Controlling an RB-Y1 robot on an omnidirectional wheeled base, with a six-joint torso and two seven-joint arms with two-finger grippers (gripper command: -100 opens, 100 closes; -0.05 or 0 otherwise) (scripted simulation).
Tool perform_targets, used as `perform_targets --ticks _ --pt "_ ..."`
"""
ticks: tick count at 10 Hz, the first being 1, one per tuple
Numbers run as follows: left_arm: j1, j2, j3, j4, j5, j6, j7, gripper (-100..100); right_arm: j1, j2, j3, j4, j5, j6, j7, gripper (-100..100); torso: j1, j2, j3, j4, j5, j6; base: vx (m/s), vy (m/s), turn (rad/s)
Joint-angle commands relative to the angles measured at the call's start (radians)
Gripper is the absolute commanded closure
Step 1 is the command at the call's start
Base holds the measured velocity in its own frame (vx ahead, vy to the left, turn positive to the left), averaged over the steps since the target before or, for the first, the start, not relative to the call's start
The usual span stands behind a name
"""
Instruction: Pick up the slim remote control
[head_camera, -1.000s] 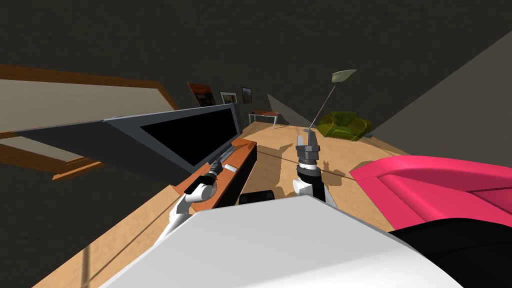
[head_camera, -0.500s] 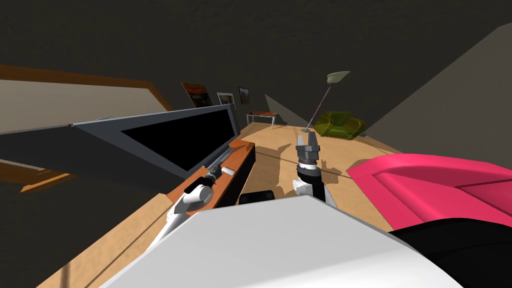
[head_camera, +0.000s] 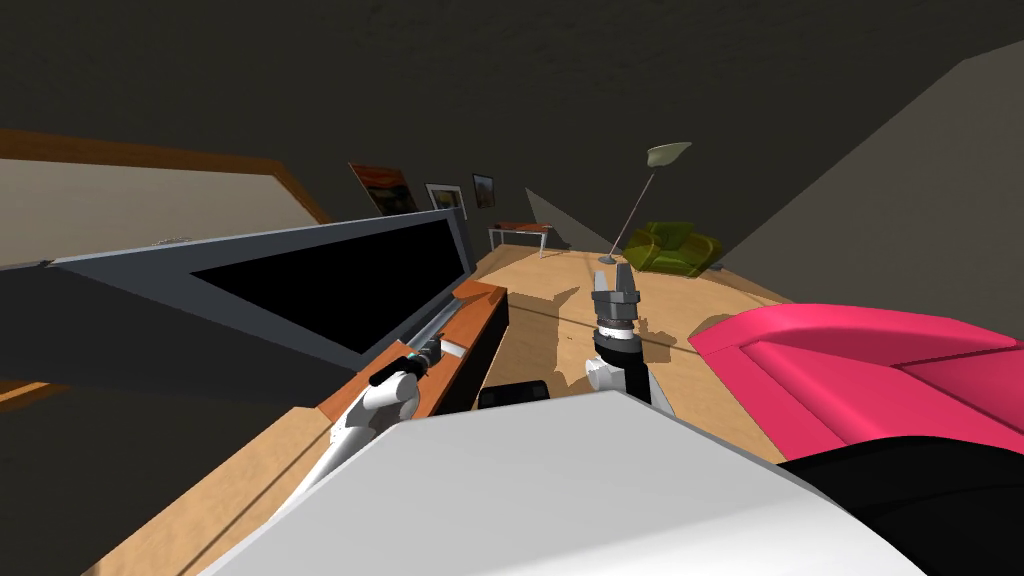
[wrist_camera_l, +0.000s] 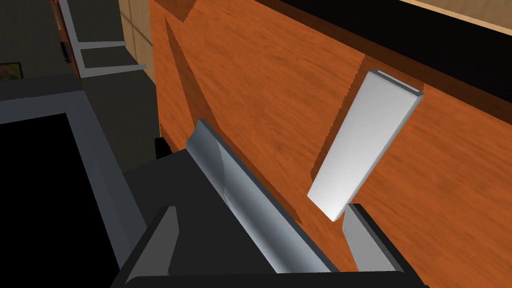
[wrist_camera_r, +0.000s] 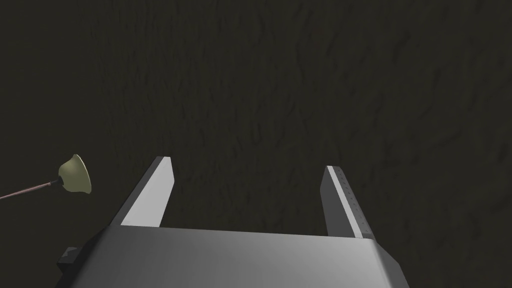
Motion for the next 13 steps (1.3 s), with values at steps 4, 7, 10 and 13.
perform_targets --ticks 4,7,10,13 --pt "-0.012 0.014 0.009 0.092 0.013 0.119 -0.024 -100 0.0 0.0 0.0 0.0 0.0 0.0 0.0 0 0.0 -0.001 -0.001 0.0 0.0 0.0 0.074 -0.007 -0.086" --pt "-0.014 0.022 0.014 0.128 0.018 0.195 -0.032 -100 0.0 0.0 0.0 0.0 0.0 0.0 0.0 0 0.0 -0.002 -0.001 0.0 0.0 0.0 0.074 -0.004 -0.081" --pt "-0.016 0.033 0.024 0.195 0.02 0.275 -0.044 -100 0.0 0.0 0.0 0.0 0.0 0.0 0.0 0 0.001 -0.001 -0.001 0.0 0.0 -0.001 0.073 0.004 -0.11" --pt "-0.016 0.036 0.03 0.226 0.019 0.328 -0.048 -100 0.0 0.0 0.0 0.0 0.0 0.0 0.0 0 0.001 -0.001 -0.001 0.0 0.0 0.0 0.068 0.008 -0.094"
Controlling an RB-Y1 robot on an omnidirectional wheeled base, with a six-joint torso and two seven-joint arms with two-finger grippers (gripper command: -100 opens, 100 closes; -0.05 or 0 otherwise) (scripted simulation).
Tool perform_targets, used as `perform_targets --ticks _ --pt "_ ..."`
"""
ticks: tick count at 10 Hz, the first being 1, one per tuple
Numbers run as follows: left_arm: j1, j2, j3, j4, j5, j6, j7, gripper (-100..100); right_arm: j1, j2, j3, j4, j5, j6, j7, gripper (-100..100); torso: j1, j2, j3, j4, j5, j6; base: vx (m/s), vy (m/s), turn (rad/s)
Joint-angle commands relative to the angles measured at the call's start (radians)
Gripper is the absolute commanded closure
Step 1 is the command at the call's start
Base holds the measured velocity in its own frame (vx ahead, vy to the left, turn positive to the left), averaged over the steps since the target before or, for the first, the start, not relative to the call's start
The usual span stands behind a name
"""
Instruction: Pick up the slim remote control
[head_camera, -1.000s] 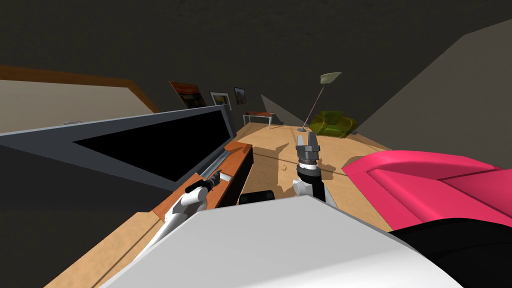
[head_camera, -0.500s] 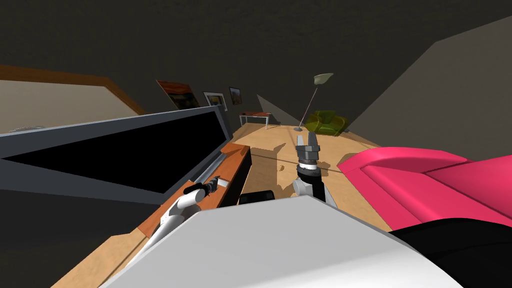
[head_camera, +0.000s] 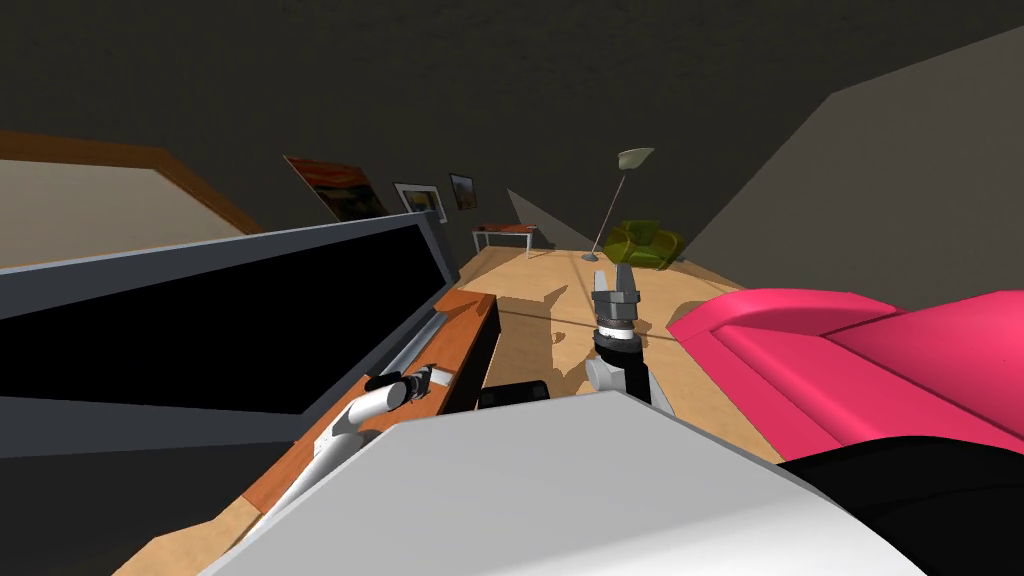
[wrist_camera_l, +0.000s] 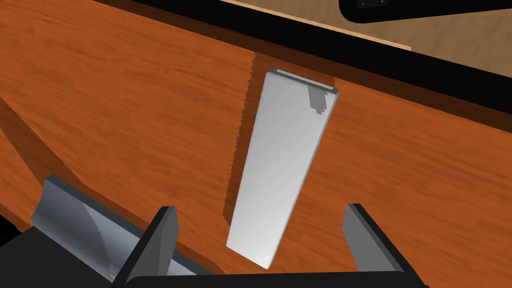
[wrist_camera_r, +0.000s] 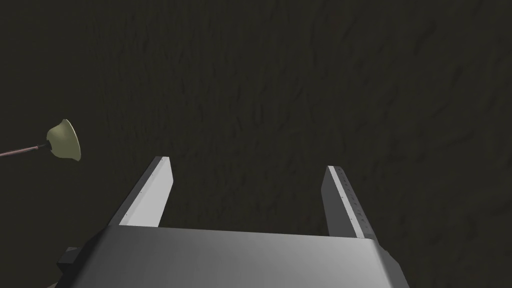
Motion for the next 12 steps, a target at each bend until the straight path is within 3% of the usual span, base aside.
perform_targets --ticks 1,4,8,11,12 --pt "-0.005 0.001 0.004 0.048 0.0 0.043 -0.009 -100 0.0 0.0 0.0 0.0 0.0 0.0 0.0 0 0.0 0.0 0.0 0.0 0.0 0.0 0.086 0.011 -0.134" --pt "-0.001 0.003 0.023 0.127 -0.015 0.136 -0.016 -100 0.0 0.0 0.0 0.0 0.0 0.0 0.0 0 0.001 -0.004 -0.002 -0.001 0.0 0.0 0.127 0.031 -0.202" --pt "0.005 0.0 0.039 0.186 -0.035 0.216 -0.017 -100 0.0 0.0 0.0 0.0 0.0 0.0 0.0 0 0.0 -0.002 -0.001 0.0 0.0 0.0 0.086 0.026 -0.121" --pt "0.009 -0.001 0.051 0.221 -0.051 0.257 -0.016 -100 0.0 0.0 0.0 0.0 0.0 0.0 0.0 0 0.0 -0.001 -0.001 0.0 0.0 0.0 0.074 0.021 -0.107" --pt "0.006 -0.001 0.048 0.219 -0.046 0.246 -0.018 -100 0.0 0.0 0.0 0.0 0.0 0.0 0.0 0 0.0 0.0 0.0 0.0 0.0 0.0 0.024 0.012 -0.019"
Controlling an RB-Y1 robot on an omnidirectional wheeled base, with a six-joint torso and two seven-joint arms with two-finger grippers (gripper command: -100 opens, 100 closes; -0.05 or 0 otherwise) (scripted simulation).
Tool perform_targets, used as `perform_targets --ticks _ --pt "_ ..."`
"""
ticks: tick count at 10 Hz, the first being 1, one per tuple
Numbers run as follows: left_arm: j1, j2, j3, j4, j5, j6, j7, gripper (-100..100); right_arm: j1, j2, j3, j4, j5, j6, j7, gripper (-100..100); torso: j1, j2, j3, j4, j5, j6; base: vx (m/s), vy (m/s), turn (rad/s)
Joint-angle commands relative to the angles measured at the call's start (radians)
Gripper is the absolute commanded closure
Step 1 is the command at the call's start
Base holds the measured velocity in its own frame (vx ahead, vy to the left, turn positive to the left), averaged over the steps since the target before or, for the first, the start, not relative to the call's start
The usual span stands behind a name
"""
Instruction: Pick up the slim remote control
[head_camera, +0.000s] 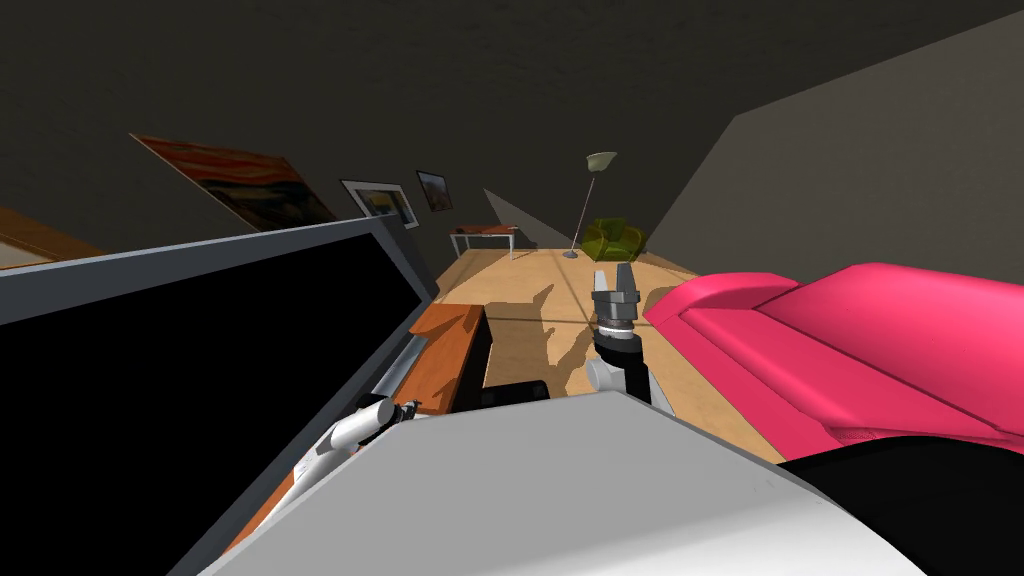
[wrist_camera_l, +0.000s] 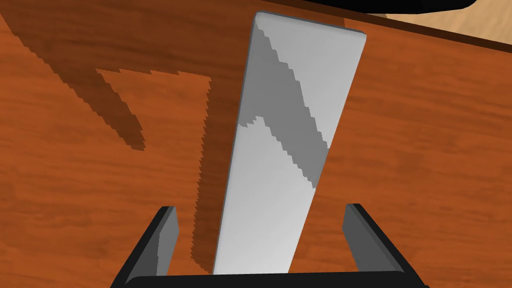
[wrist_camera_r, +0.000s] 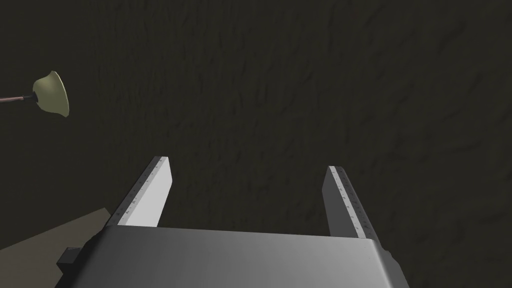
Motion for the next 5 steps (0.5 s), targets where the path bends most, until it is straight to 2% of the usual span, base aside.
perform_targets --ticks 1,2,5 --pt "0.0 0.0 0.0 0.0 0.0 0.0 0.0 0 0.0 0.0 0.0 0.0 0.0 0.0 0.0 0 0.0 0.0 0.0 0.0 0.0 0.0 0.005 0.002 0.003" --pt "-0.009 -0.025 -0.008 0.033 -0.018 -0.031 0.003 -100 0.0 0.0 0.0 0.0 0.0 0.0 0.0 0 -0.001 0.001 0.001 0.0 0.0 0.0 0.007 0.031 -0.035" --pt "-0.023 -0.063 -0.021 0.084 -0.045 -0.077 0.008 -100 0.0 0.0 0.0 0.0 0.0 0.0 0.0 0 0.0 0.004 0.002 0.001 0.0 0.0 -0.014 0.026 -0.06"
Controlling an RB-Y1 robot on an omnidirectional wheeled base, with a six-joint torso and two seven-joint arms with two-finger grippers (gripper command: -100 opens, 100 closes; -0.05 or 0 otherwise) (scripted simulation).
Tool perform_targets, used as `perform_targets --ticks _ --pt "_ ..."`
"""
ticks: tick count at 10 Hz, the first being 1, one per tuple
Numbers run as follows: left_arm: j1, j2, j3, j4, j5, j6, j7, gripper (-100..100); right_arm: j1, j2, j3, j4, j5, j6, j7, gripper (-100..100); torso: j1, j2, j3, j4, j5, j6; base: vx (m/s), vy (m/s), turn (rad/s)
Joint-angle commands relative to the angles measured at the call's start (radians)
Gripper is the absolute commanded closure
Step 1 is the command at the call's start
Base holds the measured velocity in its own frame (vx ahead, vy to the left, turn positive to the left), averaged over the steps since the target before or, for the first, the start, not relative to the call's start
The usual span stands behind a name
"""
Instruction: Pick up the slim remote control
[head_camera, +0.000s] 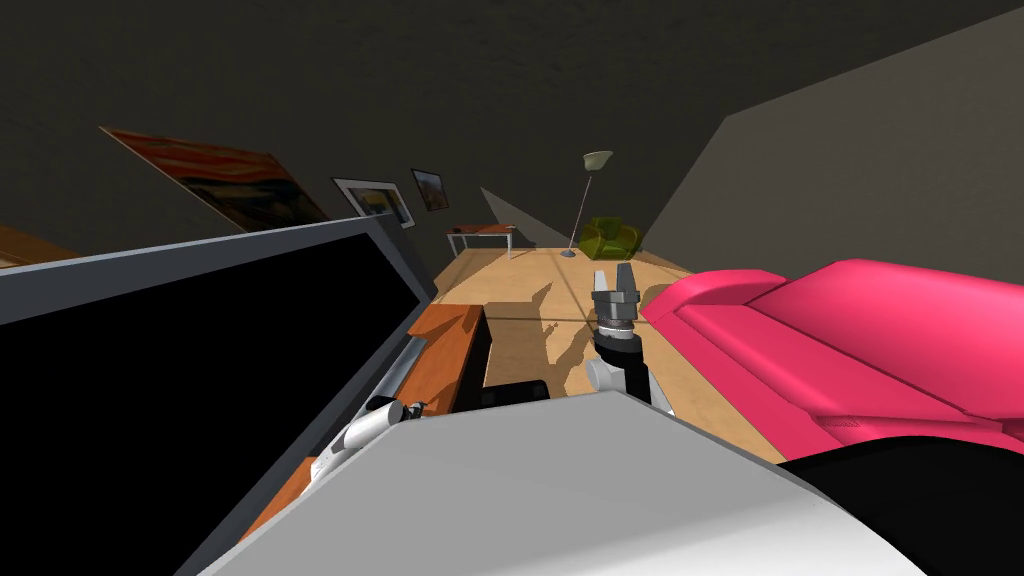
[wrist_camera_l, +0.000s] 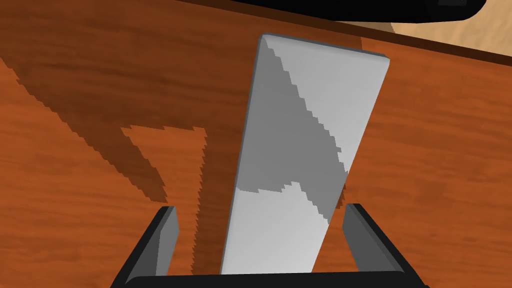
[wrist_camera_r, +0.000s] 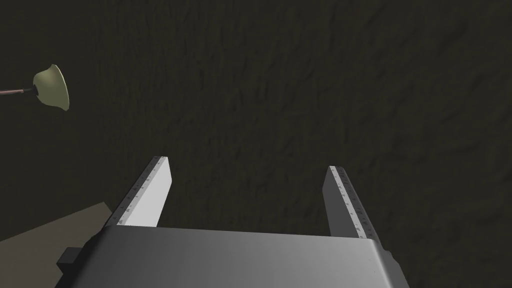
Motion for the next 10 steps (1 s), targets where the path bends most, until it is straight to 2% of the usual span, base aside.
perform_targets --ticks 1,2,6,7,8,10 --pt "0.0 0.0 0.0 0.0 0.0 0.0 0.0 -100 0.0 0.0 0.0 0.0 0.0 0.0 0.0 0 0.0 0.0 0.0 0.0 0.0 0.0 -0.003 0.003 -0.011" --pt "-0.001 -0.001 0.0 0.003 -0.001 -0.003 0.0 100 0.0 0.0 0.0 0.0 0.0 0.0 0.0 0 -0.001 0.0 0.0 0.0 0.0 0.0 0.0 0.0 0.0" --pt "0.0 -0.001 -0.001 0.003 -0.001 -0.002 -0.001 100 0.0 0.0 0.0 0.0 0.0 0.0 0.0 0 -0.001 -0.001 0.0 0.0 0.0 0.0 0.0 -0.001 -0.004" --pt "0.0 -0.001 -0.001 0.003 -0.001 -0.002 -0.001 0 0.0 0.0 0.0 0.0 0.0 0.0 0.0 0 -0.001 -0.001 0.0 0.0 0.0 0.0 0.0 0.0 0.0" --pt "0.01 0.022 0.007 -0.03 0.016 0.024 -0.004 100 0.0 0.0 0.0 0.0 0.0 0.0 0.0 0 -0.001 -0.001 0.0 0.0 0.0 0.0 0.015 -0.014 0.074" --pt "0.019 0.047 0.016 -0.064 0.034 0.055 -0.007 100 0.0 0.0 0.0 0.0 0.0 0.0 0.0 0 -0.002 -0.002 -0.001 0.0 -0.001 -0.001 0.016 -0.026 0.072"
